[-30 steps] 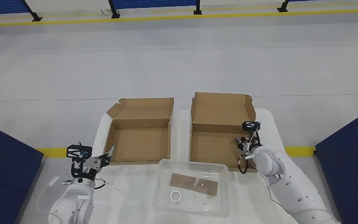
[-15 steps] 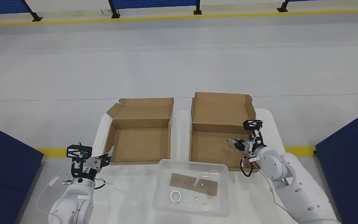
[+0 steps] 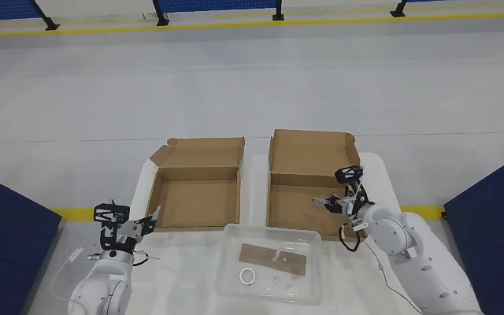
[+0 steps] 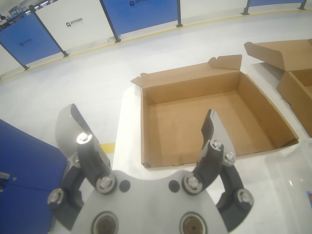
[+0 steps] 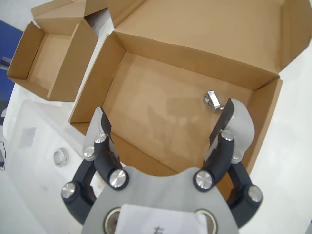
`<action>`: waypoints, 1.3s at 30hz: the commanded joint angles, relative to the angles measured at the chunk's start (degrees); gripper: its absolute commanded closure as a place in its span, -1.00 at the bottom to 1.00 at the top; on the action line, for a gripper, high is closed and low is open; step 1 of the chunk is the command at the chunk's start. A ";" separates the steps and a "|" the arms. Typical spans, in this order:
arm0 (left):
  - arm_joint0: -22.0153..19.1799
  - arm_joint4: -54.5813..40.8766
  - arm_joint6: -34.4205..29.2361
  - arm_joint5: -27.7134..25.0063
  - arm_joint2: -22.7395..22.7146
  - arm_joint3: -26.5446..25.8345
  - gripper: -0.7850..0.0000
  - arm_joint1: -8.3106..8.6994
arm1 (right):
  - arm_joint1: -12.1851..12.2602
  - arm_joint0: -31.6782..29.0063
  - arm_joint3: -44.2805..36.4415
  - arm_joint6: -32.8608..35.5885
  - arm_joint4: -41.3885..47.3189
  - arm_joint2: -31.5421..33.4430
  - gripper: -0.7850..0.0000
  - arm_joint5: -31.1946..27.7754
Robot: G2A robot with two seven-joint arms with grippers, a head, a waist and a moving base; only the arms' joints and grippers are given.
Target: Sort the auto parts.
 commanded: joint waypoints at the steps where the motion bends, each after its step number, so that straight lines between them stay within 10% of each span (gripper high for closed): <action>1: 0.00 0.00 0.00 0.00 0.00 0.00 -1.00 0.00 | 0.07 -0.09 -0.26 0.78 0.10 0.26 -1.00 -0.52; 13: 0.00 0.00 0.00 0.00 0.00 0.00 -1.00 0.00 | 0.29 -0.09 -3.51 1.01 1.15 1.18 -1.00 -4.49; 24: 0.00 0.00 0.00 0.00 0.00 0.00 -1.00 0.00 | 2.03 2.10 -12.50 22.77 9.60 4.31 -1.00 -17.11; 39: 0.00 0.00 0.00 0.00 0.00 0.00 -1.00 0.00 | 2.33 2.86 -17.25 27.41 3.09 1.34 -1.00 -18.18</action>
